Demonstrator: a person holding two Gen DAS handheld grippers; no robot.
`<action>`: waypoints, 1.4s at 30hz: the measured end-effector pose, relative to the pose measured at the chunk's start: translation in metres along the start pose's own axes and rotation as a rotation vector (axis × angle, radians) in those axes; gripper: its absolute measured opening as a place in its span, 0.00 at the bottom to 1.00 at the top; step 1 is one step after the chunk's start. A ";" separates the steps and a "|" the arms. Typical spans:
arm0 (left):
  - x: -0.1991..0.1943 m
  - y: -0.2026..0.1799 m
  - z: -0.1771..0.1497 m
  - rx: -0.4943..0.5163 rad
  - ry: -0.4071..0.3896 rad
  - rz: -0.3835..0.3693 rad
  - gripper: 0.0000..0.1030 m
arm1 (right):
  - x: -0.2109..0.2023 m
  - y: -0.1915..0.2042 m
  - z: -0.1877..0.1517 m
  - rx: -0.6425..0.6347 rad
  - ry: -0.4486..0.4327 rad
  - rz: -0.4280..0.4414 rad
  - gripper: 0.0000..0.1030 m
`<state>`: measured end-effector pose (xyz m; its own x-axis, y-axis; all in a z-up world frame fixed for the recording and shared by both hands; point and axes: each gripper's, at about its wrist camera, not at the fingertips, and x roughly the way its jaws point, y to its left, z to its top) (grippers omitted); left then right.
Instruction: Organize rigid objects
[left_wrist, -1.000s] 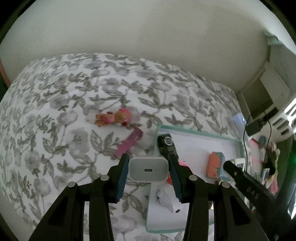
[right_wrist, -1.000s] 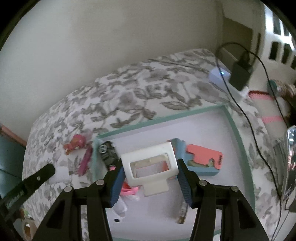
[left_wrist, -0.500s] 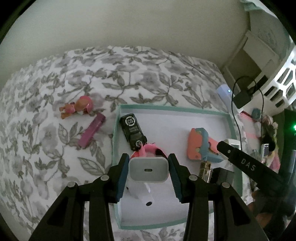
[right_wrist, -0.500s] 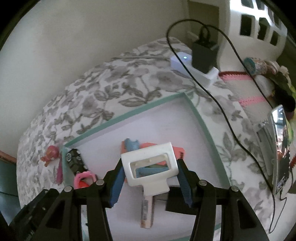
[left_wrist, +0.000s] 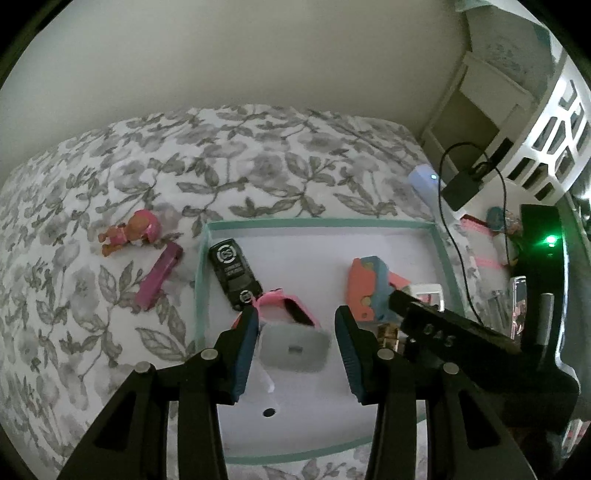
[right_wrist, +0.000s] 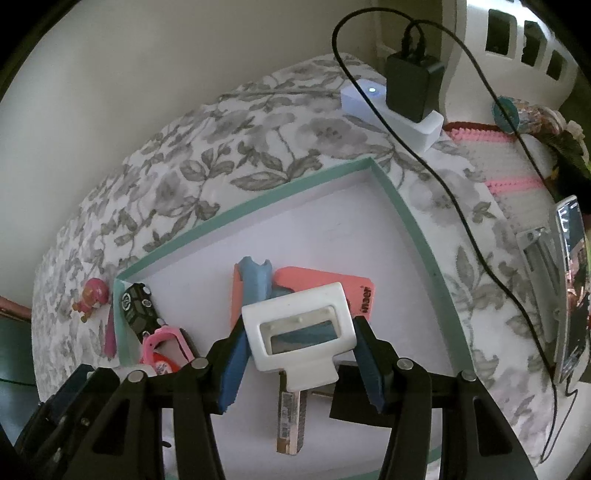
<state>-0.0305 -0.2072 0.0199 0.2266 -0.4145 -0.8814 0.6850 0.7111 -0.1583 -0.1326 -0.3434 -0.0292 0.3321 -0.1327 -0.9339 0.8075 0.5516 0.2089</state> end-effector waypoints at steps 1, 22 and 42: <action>0.000 -0.002 0.000 0.005 -0.001 0.000 0.43 | 0.000 0.000 0.000 -0.002 0.001 -0.001 0.55; 0.019 -0.001 -0.006 0.007 0.061 0.013 0.43 | 0.008 0.007 -0.001 -0.029 0.032 -0.004 0.56; 0.010 0.054 0.005 -0.138 0.032 0.132 0.84 | -0.002 0.031 0.000 -0.111 -0.031 -0.021 0.78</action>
<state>0.0118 -0.1758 0.0051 0.2844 -0.2954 -0.9121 0.5489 0.8302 -0.0977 -0.1087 -0.3260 -0.0205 0.3317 -0.1696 -0.9280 0.7560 0.6362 0.1540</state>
